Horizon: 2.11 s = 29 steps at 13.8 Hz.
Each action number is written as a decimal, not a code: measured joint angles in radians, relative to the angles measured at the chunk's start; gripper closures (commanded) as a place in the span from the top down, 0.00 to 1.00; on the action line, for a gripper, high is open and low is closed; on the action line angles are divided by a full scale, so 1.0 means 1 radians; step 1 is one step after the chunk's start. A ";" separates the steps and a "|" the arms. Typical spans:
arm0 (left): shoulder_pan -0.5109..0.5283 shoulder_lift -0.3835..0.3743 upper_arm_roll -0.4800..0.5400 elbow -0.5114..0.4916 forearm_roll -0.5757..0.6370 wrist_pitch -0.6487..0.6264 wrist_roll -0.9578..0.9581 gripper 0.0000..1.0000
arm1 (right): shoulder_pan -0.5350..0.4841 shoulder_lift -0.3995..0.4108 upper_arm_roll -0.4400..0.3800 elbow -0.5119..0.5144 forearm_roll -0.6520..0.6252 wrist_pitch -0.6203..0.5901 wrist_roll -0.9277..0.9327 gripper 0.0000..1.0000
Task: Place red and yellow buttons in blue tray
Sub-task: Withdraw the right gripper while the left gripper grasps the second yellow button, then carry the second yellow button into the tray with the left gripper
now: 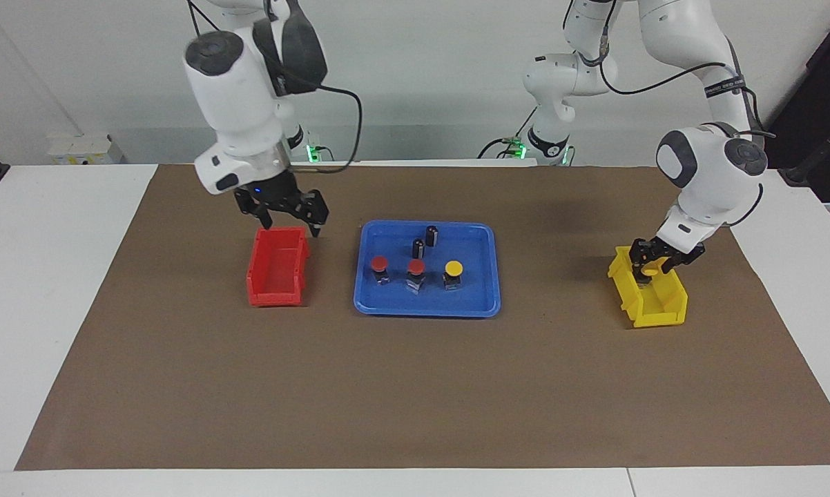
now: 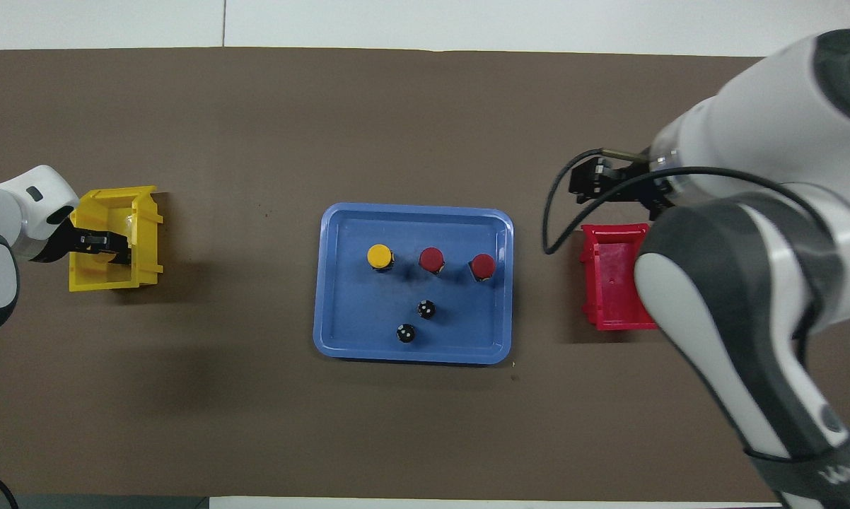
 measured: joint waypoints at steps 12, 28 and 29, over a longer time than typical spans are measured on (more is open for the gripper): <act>-0.152 -0.031 -0.027 0.301 0.129 -0.402 -0.207 0.02 | -0.295 -0.095 -0.022 0.118 -0.128 -0.253 -0.558 1.00; -0.611 0.076 -0.047 0.146 0.034 -0.045 -0.868 0.02 | -0.294 -0.080 -0.017 0.087 -0.084 -0.252 -0.546 1.00; -0.614 0.079 -0.047 0.146 0.034 -0.045 -0.870 0.02 | -0.294 -0.080 -0.017 0.086 -0.082 -0.252 -0.546 1.00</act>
